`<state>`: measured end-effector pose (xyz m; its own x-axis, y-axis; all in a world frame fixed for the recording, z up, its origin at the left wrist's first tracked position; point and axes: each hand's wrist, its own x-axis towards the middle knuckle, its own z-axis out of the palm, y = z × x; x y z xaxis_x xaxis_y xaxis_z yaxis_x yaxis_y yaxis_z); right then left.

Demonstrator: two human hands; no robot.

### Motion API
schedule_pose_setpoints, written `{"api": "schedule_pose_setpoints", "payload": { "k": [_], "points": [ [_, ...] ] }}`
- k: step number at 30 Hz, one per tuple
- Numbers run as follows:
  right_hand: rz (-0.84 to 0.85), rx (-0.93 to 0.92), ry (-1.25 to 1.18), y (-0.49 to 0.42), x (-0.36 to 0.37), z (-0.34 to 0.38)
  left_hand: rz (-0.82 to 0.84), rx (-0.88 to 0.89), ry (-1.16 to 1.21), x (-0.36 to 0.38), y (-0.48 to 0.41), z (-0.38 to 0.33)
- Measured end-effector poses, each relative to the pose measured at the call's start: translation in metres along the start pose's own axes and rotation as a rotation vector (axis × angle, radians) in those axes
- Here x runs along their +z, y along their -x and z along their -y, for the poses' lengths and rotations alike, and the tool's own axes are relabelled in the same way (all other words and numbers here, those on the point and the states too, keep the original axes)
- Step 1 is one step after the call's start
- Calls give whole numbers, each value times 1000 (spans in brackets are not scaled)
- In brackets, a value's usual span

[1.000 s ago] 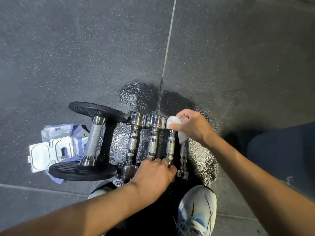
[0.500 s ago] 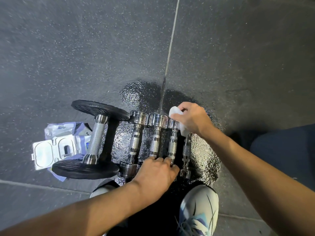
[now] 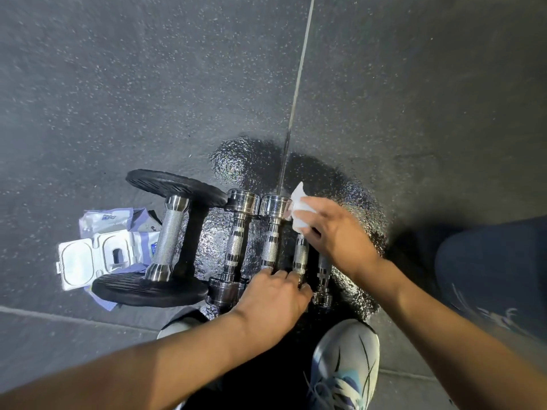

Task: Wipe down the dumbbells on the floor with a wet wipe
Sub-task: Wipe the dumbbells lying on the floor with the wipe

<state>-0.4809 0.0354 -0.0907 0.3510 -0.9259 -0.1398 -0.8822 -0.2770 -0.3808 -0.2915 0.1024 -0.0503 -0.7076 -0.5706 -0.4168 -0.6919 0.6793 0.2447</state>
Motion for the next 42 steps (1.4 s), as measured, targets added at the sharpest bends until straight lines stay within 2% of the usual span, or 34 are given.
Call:
{"api": "schedule_pose_setpoints", "payload": {
  "k": [4,8,14,19,23,26,28,34,37,42],
  "points": [
    [-27,-245,104,25,4,0,11,-6,1,0,0,0],
    [5,-252,33,48,10,12,16,1,-2,-4,0,-1],
    [174,-328,-131,62,19,2,41,-3,-29,-5,0,-1],
    [109,-262,16,45,23,-3,44,-4,-15,-7,-2,-3],
    [116,-317,-107,66,33,7,59,-16,-7,-8,0,-1],
    [71,-339,-26,56,20,3,42,-12,2,-8,-1,-1],
    [22,-283,18,52,20,3,38,-18,15,-6,-2,-2],
    [169,-298,-174,83,31,14,58,-5,-4,-5,1,0],
    [150,-281,-231,68,29,1,46,-7,2,-4,-1,0],
    [75,-239,-47,45,33,-6,44,-22,17,-7,-3,1]
  ]
}}
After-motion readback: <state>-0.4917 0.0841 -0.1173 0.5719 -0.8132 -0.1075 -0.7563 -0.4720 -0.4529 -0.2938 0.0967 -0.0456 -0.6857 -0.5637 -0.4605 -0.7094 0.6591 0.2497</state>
